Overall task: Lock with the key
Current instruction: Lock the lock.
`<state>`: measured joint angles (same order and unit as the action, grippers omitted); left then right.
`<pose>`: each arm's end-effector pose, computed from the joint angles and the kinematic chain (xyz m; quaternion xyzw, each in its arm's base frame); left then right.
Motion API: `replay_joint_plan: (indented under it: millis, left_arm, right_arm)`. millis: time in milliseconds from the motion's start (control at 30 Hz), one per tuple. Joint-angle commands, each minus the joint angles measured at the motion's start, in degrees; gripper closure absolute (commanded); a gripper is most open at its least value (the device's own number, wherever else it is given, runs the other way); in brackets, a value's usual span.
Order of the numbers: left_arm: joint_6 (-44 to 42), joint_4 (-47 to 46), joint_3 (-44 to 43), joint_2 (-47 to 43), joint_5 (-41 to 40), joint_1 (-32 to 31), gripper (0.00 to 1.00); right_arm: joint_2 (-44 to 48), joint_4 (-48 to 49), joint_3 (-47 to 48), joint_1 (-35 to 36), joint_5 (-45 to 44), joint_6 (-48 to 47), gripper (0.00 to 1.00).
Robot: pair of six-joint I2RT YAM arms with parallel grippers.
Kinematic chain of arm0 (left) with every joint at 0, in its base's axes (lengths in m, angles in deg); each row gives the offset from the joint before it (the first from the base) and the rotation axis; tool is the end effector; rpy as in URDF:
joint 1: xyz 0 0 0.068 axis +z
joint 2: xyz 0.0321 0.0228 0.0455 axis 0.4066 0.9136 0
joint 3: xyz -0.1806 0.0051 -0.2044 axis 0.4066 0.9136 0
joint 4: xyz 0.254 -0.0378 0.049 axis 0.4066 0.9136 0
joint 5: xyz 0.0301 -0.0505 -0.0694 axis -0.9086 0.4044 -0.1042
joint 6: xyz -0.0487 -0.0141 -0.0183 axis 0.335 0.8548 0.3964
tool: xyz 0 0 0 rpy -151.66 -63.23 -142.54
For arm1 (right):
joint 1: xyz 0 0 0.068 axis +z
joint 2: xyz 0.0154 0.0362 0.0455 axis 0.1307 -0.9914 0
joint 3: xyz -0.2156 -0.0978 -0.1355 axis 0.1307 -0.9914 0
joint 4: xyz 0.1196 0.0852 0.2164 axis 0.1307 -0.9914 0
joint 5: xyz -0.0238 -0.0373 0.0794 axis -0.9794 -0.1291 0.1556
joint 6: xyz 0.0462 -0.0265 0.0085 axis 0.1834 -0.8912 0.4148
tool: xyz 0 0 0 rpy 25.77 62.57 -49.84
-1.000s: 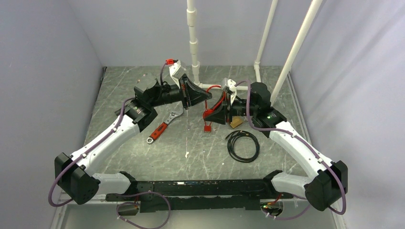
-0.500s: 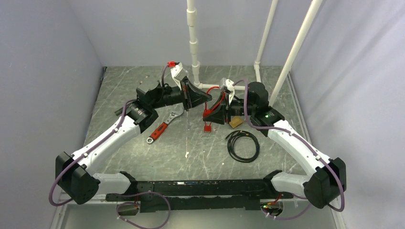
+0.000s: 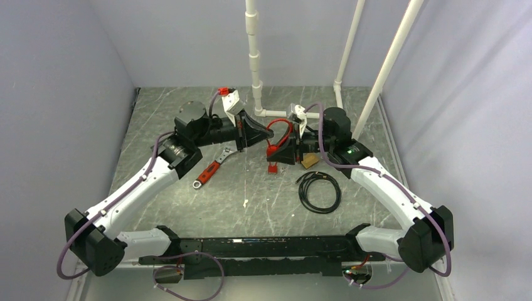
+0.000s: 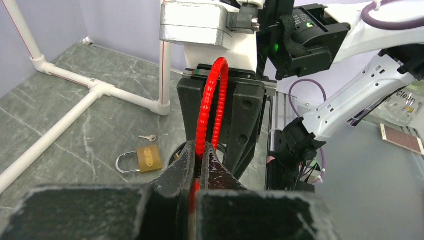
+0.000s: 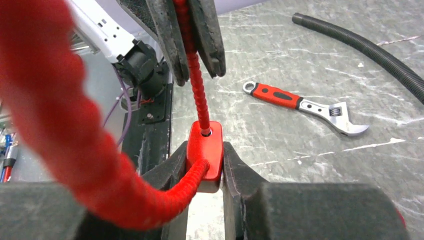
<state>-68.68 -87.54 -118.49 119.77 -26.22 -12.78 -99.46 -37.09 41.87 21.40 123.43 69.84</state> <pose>0.2066 -0.1832 0.4075 0.3699 0.5901 -0.5074 0.5074 0.2181 0.1551 0.3438 -0.4503 0.5993 0.5141 0.4168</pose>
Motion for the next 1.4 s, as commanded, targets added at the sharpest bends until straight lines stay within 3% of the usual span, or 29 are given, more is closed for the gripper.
replay_joint_plan:
  millis: [0,200,400,600,700,1133,1233,1367]
  left_arm:
    - [-2.39,8.47,3.11,-0.47,5.39,-1.00,1.00]
    - [1.54,6.83,-0.17,6.35,7.74,-2.32,1.00]
    - [2.75,8.84,0.18,6.55,8.35,-2.48,1.00]
    - [-0.56,10.90,-3.16,5.81,8.65,0.47,1.00]
    - [-1.85,13.18,-4.52,7.46,13.41,-0.20,1.00]
    - [1.15,18.88,-0.68,10.93,10.73,-2.42,1.00]
    - [1.67,21.76,0.16,10.91,10.30,-2.32,1.00]
    - [2.17,16.88,0.83,10.46,10.92,-2.29,1.00]
  right_arm:
    - [1.65,7.34,5.19,-1.75,0.55,0.69,1.00]
    - [-0.25,11.51,5.58,-0.70,1.75,4.42,1.00]
    - [0.05,10.21,6.88,-0.74,0.91,3.64,1.00]
    - [0.88,14.37,3.37,-2.05,-0.01,8.78,1.00]
    - [0.60,16.06,3.52,-2.11,-0.34,10.24,1.00]
    - [-0.20,13.68,8.15,-2.50,-0.74,6.44,1.00]
    - [-0.36,15.09,7.91,-3.95,-0.39,8.74,1.00]
    - [-1.13,19.02,6.19,-4.38,0.32,13.15,1.00]
